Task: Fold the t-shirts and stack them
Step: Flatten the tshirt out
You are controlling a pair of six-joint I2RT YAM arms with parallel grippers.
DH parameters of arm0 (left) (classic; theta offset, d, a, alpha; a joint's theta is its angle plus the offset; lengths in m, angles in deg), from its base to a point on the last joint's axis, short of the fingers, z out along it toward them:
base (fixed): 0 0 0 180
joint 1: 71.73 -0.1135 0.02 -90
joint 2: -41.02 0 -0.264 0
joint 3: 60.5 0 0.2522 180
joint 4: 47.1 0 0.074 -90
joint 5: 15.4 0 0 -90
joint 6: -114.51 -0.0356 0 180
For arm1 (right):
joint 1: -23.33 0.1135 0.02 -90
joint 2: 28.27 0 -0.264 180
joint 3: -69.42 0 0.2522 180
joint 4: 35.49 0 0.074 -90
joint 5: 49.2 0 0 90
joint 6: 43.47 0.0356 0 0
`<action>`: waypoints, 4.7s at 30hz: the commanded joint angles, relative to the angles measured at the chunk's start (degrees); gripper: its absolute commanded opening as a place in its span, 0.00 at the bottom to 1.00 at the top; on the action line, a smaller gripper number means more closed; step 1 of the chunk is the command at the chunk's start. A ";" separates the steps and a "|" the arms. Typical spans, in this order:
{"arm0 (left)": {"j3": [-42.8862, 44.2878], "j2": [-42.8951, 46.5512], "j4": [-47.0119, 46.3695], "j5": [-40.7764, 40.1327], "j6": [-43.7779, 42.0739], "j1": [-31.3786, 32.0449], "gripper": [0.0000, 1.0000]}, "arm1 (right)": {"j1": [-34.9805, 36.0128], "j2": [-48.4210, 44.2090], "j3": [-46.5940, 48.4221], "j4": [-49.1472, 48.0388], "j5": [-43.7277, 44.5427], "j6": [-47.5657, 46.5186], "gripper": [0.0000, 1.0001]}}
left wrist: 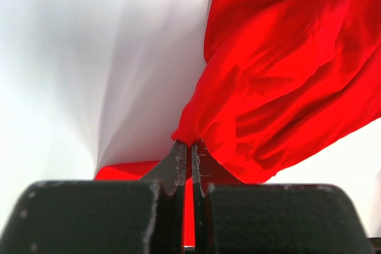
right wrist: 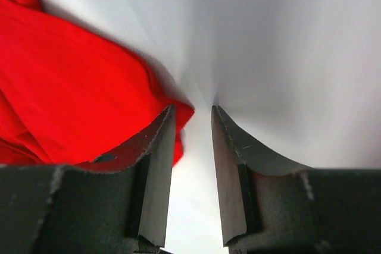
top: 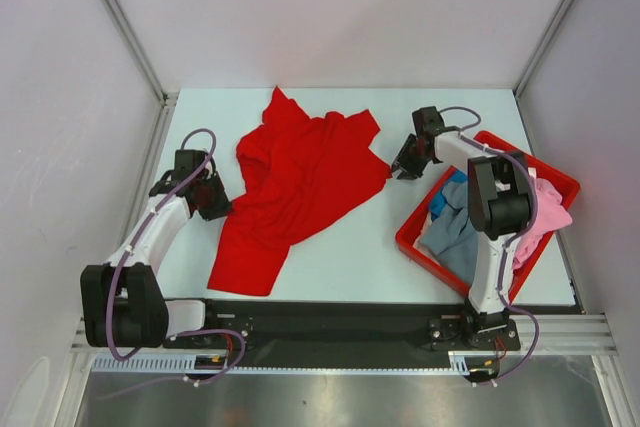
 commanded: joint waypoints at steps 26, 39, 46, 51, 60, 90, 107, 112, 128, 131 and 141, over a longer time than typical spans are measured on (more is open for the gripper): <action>-0.08 1.93 -1.28 1.78 -0.80 -0.14 0.00 | 0.84 -3.83 -5.50 -2.34 6.12 14.24 0.45; -0.35 2.37 -1.28 1.87 -0.45 -1.99 0.00 | -0.48 -1.10 -7.17 -5.59 2.78 18.72 0.28; 0.97 -0.60 -3.73 1.78 1.21 -3.83 0.00 | -2.41 -0.66 -1.57 -2.36 7.23 12.06 0.00; 5.79 -8.16 -8.73 3.80 4.20 -8.75 0.00 | -4.87 -3.82 2.58 3.44 12.17 1.07 0.00; 29.34 -35.38 -9.81 6.44 4.47 -10.07 0.00 | -2.32 -4.53 4.17 2.40 10.86 -8.43 0.00; -2.99 -11.78 -1.80 -4.63 12.82 -3.13 0.50 | -0.65 -6.02 4.61 3.89 5.50 -7.82 0.00; 1.67 -14.06 -1.28 -8.15 9.57 -3.22 0.46 | -1.36 -6.81 3.20 3.54 4.89 -7.91 0.00; -0.70 -12.75 -0.75 -8.06 9.92 -2.95 0.45 | -1.62 -6.90 3.37 3.63 4.54 -7.91 0.00; -1.76 -17.84 -5.93 -7.97 10.01 -2.95 0.39 | -1.27 -7.78 2.06 3.36 4.62 -7.73 0.00; -2.11 -18.71 -6.81 -7.89 10.01 -2.95 0.35 | -1.36 -8.04 1.62 3.45 4.62 -7.73 0.00; -4.57 -17.58 -9.36 -5.16 9.74 -2.95 0.00 | -1.36 -8.75 1.09 3.54 4.62 -7.82 0.00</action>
